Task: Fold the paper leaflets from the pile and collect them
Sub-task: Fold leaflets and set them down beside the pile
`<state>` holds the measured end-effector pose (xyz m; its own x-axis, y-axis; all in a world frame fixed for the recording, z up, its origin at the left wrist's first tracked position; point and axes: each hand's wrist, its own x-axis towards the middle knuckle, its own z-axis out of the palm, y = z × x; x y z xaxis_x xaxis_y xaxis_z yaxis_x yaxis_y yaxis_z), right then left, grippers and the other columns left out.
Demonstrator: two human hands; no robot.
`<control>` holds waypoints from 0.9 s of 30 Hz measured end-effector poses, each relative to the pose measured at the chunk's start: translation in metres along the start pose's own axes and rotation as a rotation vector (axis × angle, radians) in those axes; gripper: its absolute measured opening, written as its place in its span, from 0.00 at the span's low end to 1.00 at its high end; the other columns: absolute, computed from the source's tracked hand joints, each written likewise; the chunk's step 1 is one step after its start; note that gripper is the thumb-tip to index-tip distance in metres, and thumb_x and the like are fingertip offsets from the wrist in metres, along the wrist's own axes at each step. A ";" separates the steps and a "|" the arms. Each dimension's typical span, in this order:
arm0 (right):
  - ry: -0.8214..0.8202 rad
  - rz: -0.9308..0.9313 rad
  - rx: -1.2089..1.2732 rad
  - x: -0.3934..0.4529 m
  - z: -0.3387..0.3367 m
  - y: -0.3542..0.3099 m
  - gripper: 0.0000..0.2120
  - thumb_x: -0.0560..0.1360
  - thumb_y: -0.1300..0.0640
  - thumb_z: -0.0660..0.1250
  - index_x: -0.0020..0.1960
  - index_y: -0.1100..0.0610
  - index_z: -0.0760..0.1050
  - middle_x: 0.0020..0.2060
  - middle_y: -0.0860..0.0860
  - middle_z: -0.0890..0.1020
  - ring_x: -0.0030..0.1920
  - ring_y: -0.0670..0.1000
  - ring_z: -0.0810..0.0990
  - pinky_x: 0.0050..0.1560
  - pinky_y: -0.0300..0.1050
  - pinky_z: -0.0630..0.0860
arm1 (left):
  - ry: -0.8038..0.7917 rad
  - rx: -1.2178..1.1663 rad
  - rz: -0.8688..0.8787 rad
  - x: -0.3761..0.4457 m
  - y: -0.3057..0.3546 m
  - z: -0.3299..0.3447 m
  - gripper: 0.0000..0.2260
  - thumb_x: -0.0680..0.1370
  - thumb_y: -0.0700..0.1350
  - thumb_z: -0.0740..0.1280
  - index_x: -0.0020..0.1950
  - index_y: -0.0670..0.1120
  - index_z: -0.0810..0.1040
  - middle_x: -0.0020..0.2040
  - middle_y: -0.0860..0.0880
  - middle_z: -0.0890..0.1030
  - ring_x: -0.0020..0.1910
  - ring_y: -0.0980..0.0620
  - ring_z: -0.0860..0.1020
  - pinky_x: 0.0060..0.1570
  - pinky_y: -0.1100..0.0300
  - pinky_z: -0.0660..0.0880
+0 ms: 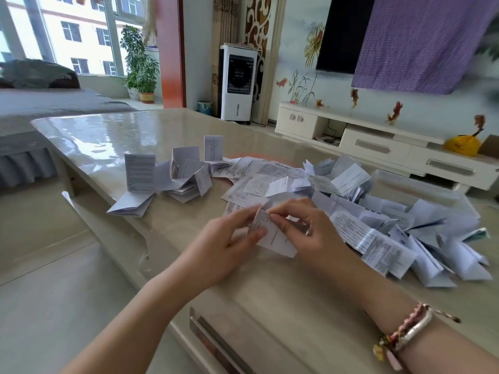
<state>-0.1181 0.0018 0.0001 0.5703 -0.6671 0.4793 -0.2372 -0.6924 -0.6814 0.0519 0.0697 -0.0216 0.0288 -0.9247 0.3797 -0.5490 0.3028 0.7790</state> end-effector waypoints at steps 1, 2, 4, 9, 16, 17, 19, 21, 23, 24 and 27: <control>0.016 -0.013 -0.003 0.001 0.001 -0.002 0.05 0.75 0.53 0.66 0.47 0.43 0.79 0.44 0.41 0.78 0.54 0.43 0.73 0.52 0.31 0.68 | -0.005 -0.031 0.010 0.000 0.000 0.000 0.08 0.79 0.49 0.66 0.54 0.47 0.80 0.44 0.62 0.80 0.43 0.65 0.76 0.45 0.65 0.71; 0.031 -0.015 -0.010 0.002 0.002 -0.003 0.04 0.75 0.51 0.66 0.47 0.44 0.79 0.45 0.42 0.78 0.54 0.42 0.72 0.51 0.29 0.67 | 0.007 -0.040 0.009 0.000 0.000 0.000 0.11 0.78 0.50 0.65 0.45 0.43 0.79 0.36 0.59 0.76 0.36 0.62 0.72 0.39 0.62 0.69; 0.056 0.000 -0.045 0.002 0.001 -0.004 0.03 0.76 0.51 0.67 0.49 0.44 0.75 0.49 0.43 0.76 0.54 0.42 0.71 0.51 0.27 0.65 | 0.029 -0.064 0.010 0.000 0.000 -0.002 0.18 0.76 0.52 0.63 0.38 0.36 0.71 0.31 0.51 0.68 0.33 0.56 0.65 0.35 0.57 0.63; 0.037 0.064 0.041 -0.002 -0.003 -0.001 0.09 0.78 0.59 0.65 0.56 0.51 0.68 0.55 0.44 0.77 0.55 0.43 0.74 0.48 0.28 0.66 | 0.066 -0.256 -0.142 0.004 0.005 -0.013 0.13 0.80 0.44 0.64 0.44 0.34 0.78 0.38 0.44 0.81 0.35 0.51 0.81 0.41 0.55 0.75; -0.015 0.134 0.013 0.006 0.001 -0.001 0.10 0.77 0.64 0.64 0.54 0.50 0.69 0.47 0.44 0.81 0.48 0.39 0.77 0.43 0.28 0.68 | 0.277 -0.035 -0.340 0.008 -0.007 -0.034 0.06 0.80 0.42 0.64 0.55 0.46 0.78 0.42 0.48 0.85 0.34 0.52 0.82 0.43 0.58 0.77; -0.014 0.143 -0.035 0.008 0.002 0.001 0.10 0.77 0.63 0.64 0.53 0.50 0.70 0.48 0.44 0.81 0.48 0.39 0.77 0.42 0.28 0.68 | 0.340 0.119 -0.353 0.009 -0.012 -0.039 0.08 0.80 0.44 0.65 0.58 0.49 0.77 0.45 0.50 0.84 0.39 0.52 0.82 0.44 0.58 0.76; -0.024 0.145 -0.151 0.016 0.004 0.004 0.08 0.77 0.62 0.64 0.51 0.50 0.74 0.48 0.42 0.81 0.49 0.38 0.77 0.42 0.27 0.68 | 0.410 0.302 -0.383 0.010 -0.018 -0.048 0.13 0.79 0.46 0.64 0.64 0.52 0.74 0.52 0.49 0.82 0.50 0.48 0.79 0.49 0.56 0.74; -0.069 0.132 -0.265 0.026 0.009 0.005 0.07 0.78 0.59 0.63 0.53 0.50 0.77 0.51 0.43 0.81 0.51 0.37 0.76 0.44 0.26 0.67 | 0.442 0.359 -0.400 0.013 -0.025 -0.053 0.16 0.80 0.45 0.63 0.67 0.52 0.72 0.57 0.47 0.79 0.56 0.45 0.76 0.52 0.53 0.71; -0.150 0.098 -0.387 0.039 0.018 0.005 0.10 0.79 0.56 0.63 0.58 0.50 0.77 0.55 0.45 0.80 0.58 0.43 0.74 0.51 0.34 0.67 | 0.459 0.414 -0.400 0.016 -0.028 -0.056 0.16 0.80 0.45 0.62 0.68 0.52 0.72 0.60 0.47 0.74 0.57 0.44 0.75 0.52 0.52 0.70; -0.185 0.080 -0.452 0.046 0.024 0.004 0.12 0.79 0.55 0.62 0.61 0.50 0.76 0.57 0.47 0.80 0.60 0.47 0.72 0.55 0.39 0.67 | 0.466 0.454 -0.402 0.017 -0.030 -0.056 0.16 0.80 0.45 0.62 0.68 0.52 0.73 0.60 0.47 0.72 0.57 0.44 0.74 0.53 0.52 0.70; -0.240 0.044 -0.652 0.068 0.039 0.006 0.17 0.79 0.50 0.62 0.67 0.51 0.72 0.61 0.50 0.78 0.65 0.52 0.69 0.63 0.48 0.65 | 0.457 0.621 -0.406 0.016 -0.031 -0.052 0.13 0.80 0.49 0.61 0.64 0.54 0.76 0.62 0.48 0.68 0.59 0.43 0.68 0.60 0.51 0.65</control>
<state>-0.0501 -0.0369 0.0066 0.6894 -0.6714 0.2719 -0.6453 -0.7398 -0.1905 0.1125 0.0573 -0.0133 0.5806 -0.7101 0.3983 -0.7757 -0.3339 0.5355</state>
